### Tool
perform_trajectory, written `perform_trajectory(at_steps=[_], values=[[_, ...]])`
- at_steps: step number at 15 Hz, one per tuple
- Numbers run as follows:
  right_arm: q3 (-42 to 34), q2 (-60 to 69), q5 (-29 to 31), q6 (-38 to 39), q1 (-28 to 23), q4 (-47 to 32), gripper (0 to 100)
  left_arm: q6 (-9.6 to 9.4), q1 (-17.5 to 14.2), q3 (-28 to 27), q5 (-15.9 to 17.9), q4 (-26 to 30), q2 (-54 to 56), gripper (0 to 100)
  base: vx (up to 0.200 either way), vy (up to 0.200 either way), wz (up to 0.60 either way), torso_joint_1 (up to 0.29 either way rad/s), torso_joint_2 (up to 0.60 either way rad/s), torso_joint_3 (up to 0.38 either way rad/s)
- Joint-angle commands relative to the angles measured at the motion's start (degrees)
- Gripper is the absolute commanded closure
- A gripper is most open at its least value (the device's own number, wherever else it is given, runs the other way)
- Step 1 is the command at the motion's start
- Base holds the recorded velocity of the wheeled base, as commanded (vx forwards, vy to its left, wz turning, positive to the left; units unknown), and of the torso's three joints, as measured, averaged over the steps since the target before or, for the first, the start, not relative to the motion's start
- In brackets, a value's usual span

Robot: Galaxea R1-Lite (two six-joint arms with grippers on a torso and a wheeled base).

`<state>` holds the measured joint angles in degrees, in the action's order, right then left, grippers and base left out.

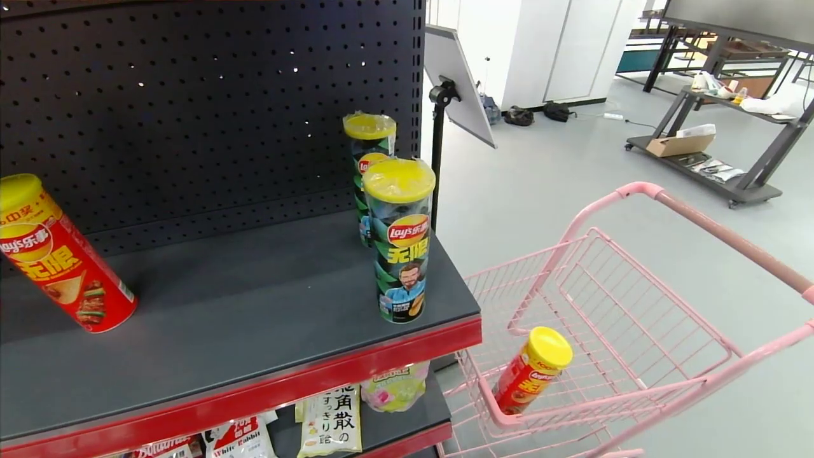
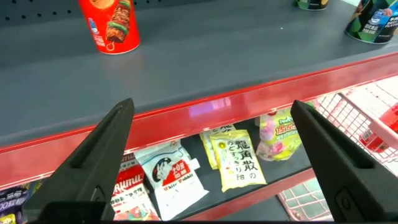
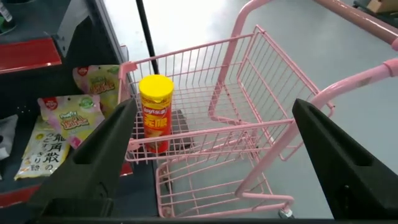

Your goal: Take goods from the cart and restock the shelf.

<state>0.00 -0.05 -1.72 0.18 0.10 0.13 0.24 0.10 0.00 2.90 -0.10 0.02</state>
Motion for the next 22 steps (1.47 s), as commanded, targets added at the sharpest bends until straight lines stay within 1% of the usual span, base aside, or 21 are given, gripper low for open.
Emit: perform_trajectory(at_steps=[1, 11, 20, 22], values=[[0.0, -0.04, -0.04, -0.01, -0.01, 0.04, 0, 0.02, -0.01, 0.0, 0.0, 0.01, -0.02, 0, 0.0, 0.0, 0.0, 0.0, 0.0, 0.0], [0.0, -0.04, -0.04, -0.01, -0.01, 0.04, 0, 0.02, -0.01, 0.0, 0.0, 0.01, -0.02, 0, 0.0, 0.0, 0.0, -0.136, 0.36, 0.217], [0.0, -0.04, 0.05, 0.08, -0.01, 0.04, 0, 0.11, -0.01, 0.0, 0.0, 0.01, -0.02, 0, 0.0, 0.0, 0.0, -0.168, 0.52, 0.357], [0.0, -0.04, 0.05, 0.08, -0.01, 0.04, 0, 0.11, -0.01, 0.0, 0.0, 0.01, -0.02, 0, 0.0, 0.0, 0.0, -0.08, 0.31, 0.234]])
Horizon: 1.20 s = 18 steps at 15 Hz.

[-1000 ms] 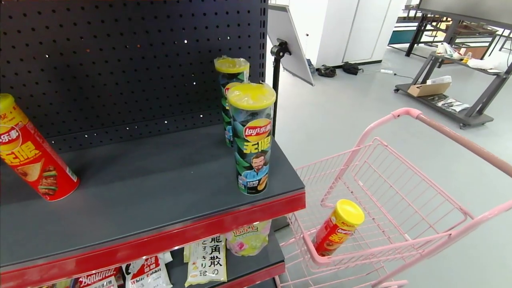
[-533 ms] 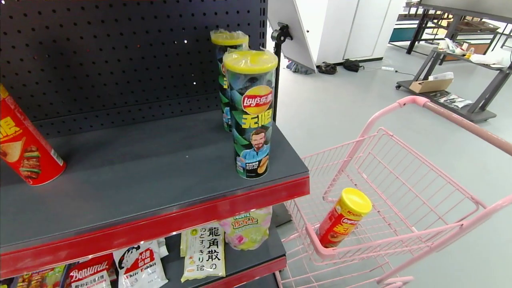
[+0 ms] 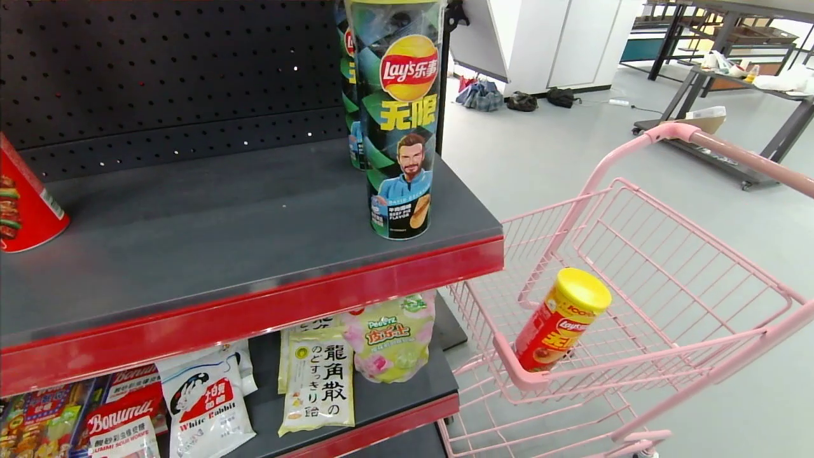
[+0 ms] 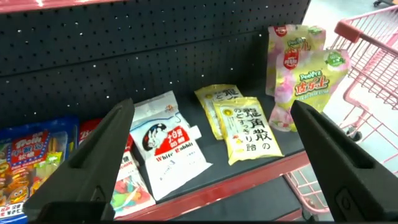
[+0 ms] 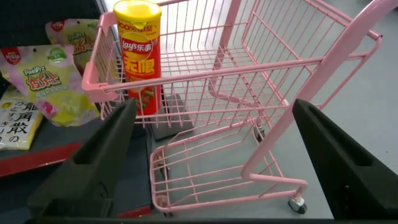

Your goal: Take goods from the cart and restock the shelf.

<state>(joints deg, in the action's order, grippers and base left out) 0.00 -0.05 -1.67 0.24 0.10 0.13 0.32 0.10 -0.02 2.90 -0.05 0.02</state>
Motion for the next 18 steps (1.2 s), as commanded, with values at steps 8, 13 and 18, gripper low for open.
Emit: perform_trajectory(at_steps=[8, 13, 18], values=[[33.31, -37.39, -5.1, 5.91, 3.15, 0.39, 0, 0.03, -0.01, 0.02, 0.0, -0.04, -0.02, 0, 0.0, 0.0, 0.0, -0.008, 0.03, 0.02], [22.85, -72.81, -10.11, 8.46, 11.59, 38.19, 0, 0.03, -0.01, 0.02, 0.0, -0.04, -0.02, 0, 0.0, 0.0, 0.0, 0.0, 0.0, 0.0], [21.88, -83.27, -10.55, 9.51, 11.5, 40.82, 0, 0.03, -0.01, 0.02, 0.0, -0.04, -0.02, 0, 0.0, 0.0, 0.0, 0.0, 0.0, 0.0]])
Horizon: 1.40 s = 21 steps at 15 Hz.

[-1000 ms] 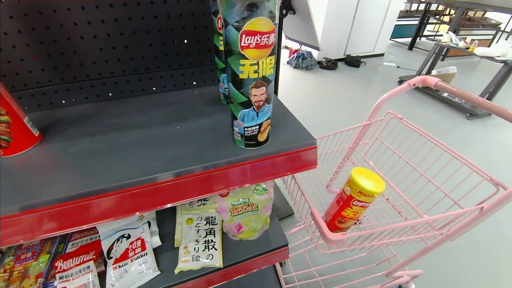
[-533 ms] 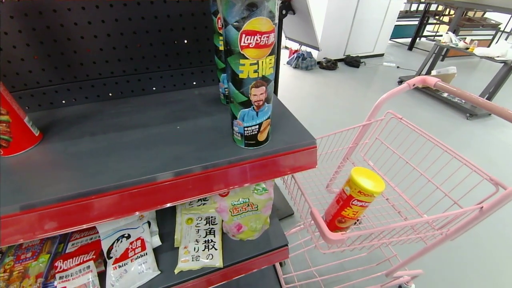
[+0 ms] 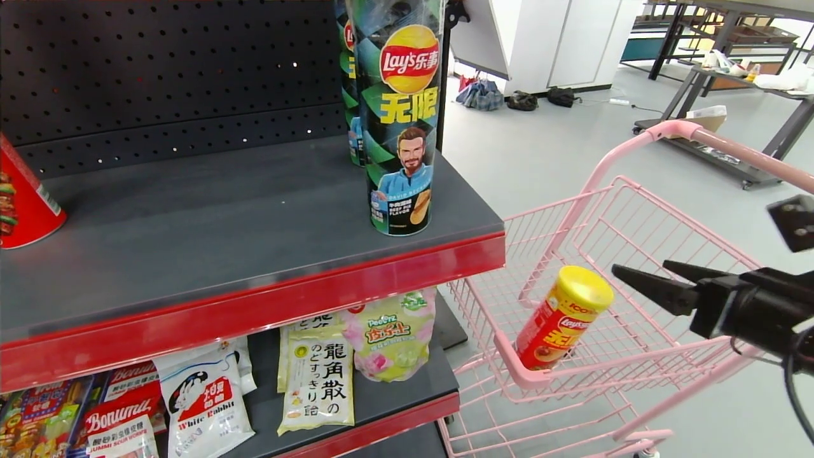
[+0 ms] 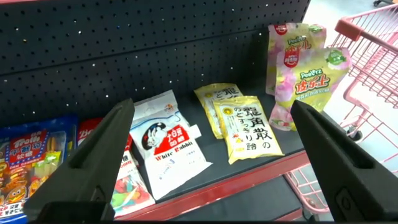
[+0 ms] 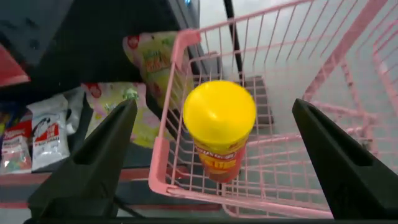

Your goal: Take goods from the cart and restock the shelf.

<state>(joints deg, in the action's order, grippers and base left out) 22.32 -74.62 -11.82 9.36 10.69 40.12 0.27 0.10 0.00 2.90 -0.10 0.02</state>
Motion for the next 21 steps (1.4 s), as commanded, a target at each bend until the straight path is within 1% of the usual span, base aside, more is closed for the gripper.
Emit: perform_trajectory(at_steps=[1, 5, 8, 10, 12, 16, 21], values=[[-0.61, -9.14, -0.57, 0.48, 1.09, 0.84, 0, 0.0, -0.01, 0.0, 0.0, 0.01, -0.02, 0, 0.0, 0.0, 0.0, 0.0, 0.0, 0.0], [-1.67, -10.02, -0.57, 1.36, 1.88, 0.84, 0, 0.0, -0.01, 0.0, 0.0, 0.01, -0.02, 0, 0.0, 0.0, 0.0, 0.0, 0.0, 0.0], [-1.32, -13.89, -0.57, 2.24, 1.79, 1.19, 0, 0.0, -0.01, 0.0, 0.0, 0.01, -0.02, 0, 0.0, 0.0, 0.0, 0.0, 0.0, 0.0], [-1.4, -17.75, -0.48, 2.33, 1.79, 4.88, 0, 0.0, -0.01, 0.0, 0.0, 0.01, -0.02, 0, 0.0, 0.0, 0.0, 0.0, 0.0, 0.0], [-1.58, -22.76, -0.48, 2.33, 2.05, 10.33, 0, 0.0, -0.01, 0.0, 0.0, 0.01, -0.02, 0, 0.0, 0.0, 0.0, 0.0, 0.0, 0.0], [-0.96, -25.05, -0.48, 3.29, 3.11, 11.12, 0, 0.0, -0.01, 0.0, 0.0, 0.01, -0.02, 0, 0.0, 0.0, 0.0, 0.0, 0.0, 0.0], [-0.88, -29.09, -0.3, 3.65, 3.9, 16.04, 0, 0.0, -0.01, 0.0, 0.0, -0.08, -0.02, 0, 0.0, 0.0, 0.0, 0.0, 0.0, 0.0]])
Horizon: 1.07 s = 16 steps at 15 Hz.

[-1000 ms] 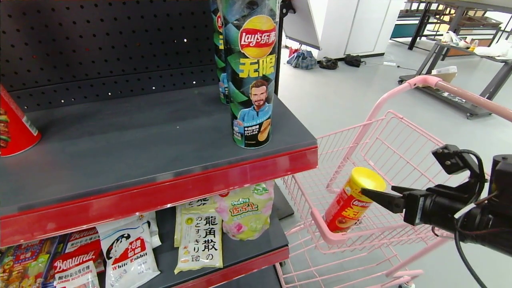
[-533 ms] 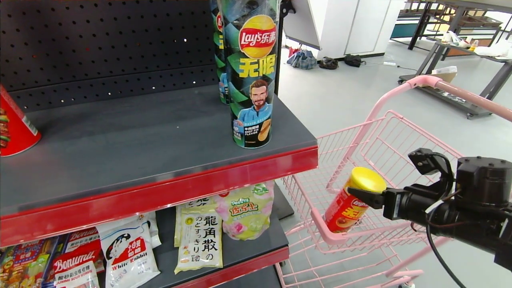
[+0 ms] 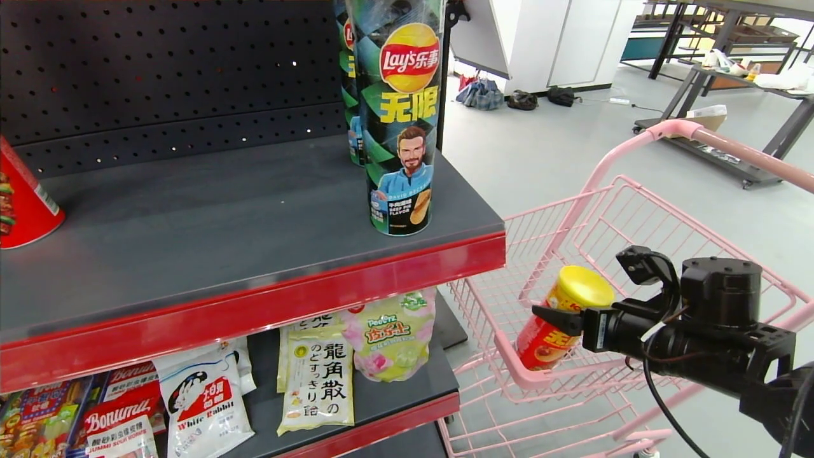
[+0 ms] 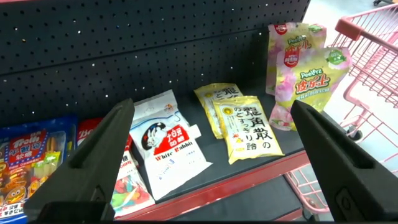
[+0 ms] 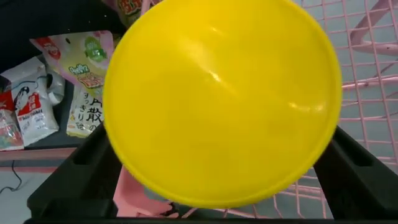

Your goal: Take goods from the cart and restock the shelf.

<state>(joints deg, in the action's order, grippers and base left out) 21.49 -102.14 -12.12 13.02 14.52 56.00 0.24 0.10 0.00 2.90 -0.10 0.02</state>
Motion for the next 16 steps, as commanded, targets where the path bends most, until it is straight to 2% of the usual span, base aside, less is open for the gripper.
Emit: perform_trajectory(at_steps=[1, 6, 7, 13, 16], values=[[0.04, -1.83, -0.01, -0.01, 0.07, 0.25, 0, 0.02, -0.01, 0.0, 0.0, 0.01, -0.02, 0, 0.0, 0.0, 0.0, 0.0, 0.0, 0.0], [1.8, -2.88, 0.16, -0.01, 0.6, 0.33, 0, 0.02, -0.01, 0.0, 0.0, 0.01, -0.02, 0, 0.0, 0.0, 0.0, 0.0, 0.0, 0.0], [2.41, -2.97, 0.16, -0.01, 0.86, 0.69, 100, 0.02, -0.01, 0.0, 0.0, 0.01, -0.02, 0, 0.0, 0.0, 0.0, 0.0, 0.0, 0.0], [2.77, -3.32, 0.16, -0.01, 1.56, 0.69, 100, 0.02, -0.01, 0.0, 0.0, 0.01, -0.02, 0, 0.0, 0.0, 0.0, 0.0, 0.0, 0.0], [9.18, 0.81, 0.16, -2.12, -1.25, 0.51, 100, 0.02, -0.01, 0.0, 0.0, 0.01, -0.02, 0, 0.0, 0.0, 0.0, 0.0, 0.0, 0.0]])
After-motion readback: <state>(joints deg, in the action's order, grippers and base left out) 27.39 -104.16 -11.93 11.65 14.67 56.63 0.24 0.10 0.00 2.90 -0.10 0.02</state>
